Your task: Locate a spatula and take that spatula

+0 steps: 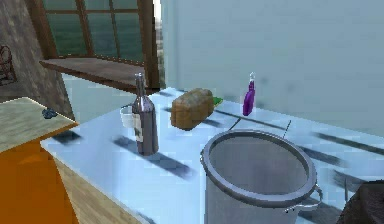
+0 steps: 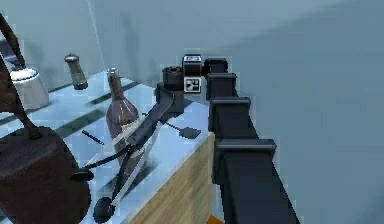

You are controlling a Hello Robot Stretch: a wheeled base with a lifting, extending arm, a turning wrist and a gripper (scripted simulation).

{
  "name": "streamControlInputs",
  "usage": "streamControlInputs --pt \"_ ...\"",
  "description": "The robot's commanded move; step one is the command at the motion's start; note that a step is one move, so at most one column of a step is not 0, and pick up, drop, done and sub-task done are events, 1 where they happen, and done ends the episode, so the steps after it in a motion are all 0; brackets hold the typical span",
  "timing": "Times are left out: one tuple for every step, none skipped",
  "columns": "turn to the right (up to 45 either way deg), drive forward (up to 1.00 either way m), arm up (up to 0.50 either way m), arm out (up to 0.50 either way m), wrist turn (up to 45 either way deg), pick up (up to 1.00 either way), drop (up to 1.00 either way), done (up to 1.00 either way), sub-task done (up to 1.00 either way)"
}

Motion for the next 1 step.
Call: streamControlInputs --pt "0.0 0.00 0.00 0.00 45.0 0.00 0.00 0.00 0.00"
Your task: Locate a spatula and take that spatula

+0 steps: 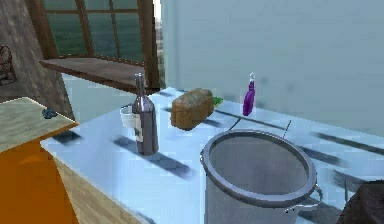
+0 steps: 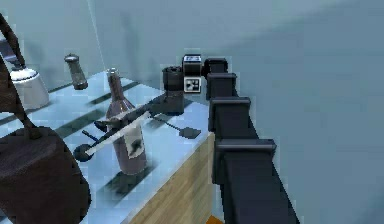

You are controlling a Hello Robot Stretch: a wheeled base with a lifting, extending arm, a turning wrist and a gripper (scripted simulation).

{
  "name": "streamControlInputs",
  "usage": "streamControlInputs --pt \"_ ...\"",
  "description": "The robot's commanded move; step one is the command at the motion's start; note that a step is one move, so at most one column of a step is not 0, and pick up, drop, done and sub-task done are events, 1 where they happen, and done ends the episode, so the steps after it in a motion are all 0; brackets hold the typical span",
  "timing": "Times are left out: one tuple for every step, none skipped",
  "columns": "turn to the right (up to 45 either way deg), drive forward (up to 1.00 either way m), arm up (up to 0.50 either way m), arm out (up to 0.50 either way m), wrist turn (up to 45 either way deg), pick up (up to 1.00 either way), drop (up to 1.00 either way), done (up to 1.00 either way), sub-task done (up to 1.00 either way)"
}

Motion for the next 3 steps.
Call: streamControlInputs --pt "0.0 0.00 0.00 0.00 45.0 0.00 0.00 0.00 0.00" --pt "0.0 0.00 0.00 0.00 45.0 0.00 0.00 0.00 0.00" --pt "0.0 0.00 0.00 0.00 9.0 0.00 0.00 0.00 0.00"
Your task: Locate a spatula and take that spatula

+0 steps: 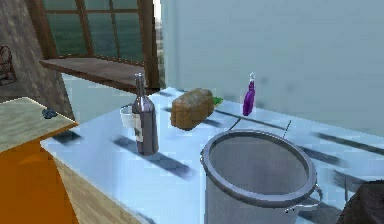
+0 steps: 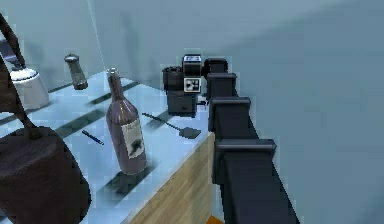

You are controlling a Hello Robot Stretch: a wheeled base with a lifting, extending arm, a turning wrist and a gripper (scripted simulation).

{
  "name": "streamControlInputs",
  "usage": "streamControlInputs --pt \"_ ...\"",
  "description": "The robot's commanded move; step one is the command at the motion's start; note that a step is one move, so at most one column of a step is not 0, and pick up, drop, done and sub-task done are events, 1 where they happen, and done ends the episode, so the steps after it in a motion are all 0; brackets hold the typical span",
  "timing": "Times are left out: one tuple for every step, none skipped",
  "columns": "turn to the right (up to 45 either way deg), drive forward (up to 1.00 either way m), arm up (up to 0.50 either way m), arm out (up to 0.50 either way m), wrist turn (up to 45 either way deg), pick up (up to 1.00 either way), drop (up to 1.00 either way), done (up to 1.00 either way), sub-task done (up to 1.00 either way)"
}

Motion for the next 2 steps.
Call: streamControlInputs --pt "0.0 0.00 -0.14 0.00 0.0 0.00 0.00 0.00 0.00" --pt "0.0 0.00 0.00 0.00 0.0 1.00 0.00 0.00 0.00"
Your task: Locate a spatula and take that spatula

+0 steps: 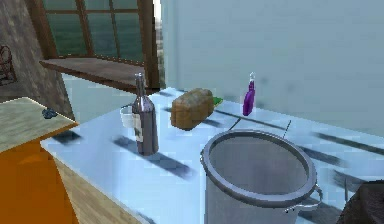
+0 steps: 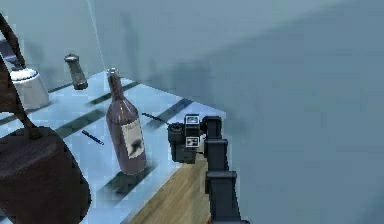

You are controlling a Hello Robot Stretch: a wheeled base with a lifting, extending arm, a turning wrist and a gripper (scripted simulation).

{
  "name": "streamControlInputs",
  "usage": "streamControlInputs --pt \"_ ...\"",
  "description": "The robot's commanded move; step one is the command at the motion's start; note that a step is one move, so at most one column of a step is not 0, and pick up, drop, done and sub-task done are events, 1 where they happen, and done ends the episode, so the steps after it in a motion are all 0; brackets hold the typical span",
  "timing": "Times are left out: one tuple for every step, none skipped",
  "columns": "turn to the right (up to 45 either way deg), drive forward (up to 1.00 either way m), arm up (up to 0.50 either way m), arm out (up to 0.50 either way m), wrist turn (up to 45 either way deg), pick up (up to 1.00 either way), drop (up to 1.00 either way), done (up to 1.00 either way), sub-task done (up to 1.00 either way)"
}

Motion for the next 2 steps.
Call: streamControlInputs --pt "0.0 0.00 0.10 0.00 0.0 0.00 0.00 0.00 0.00" --pt "0.0 0.00 0.00 0.00 0.0 0.00 0.00 1.00 0.00"
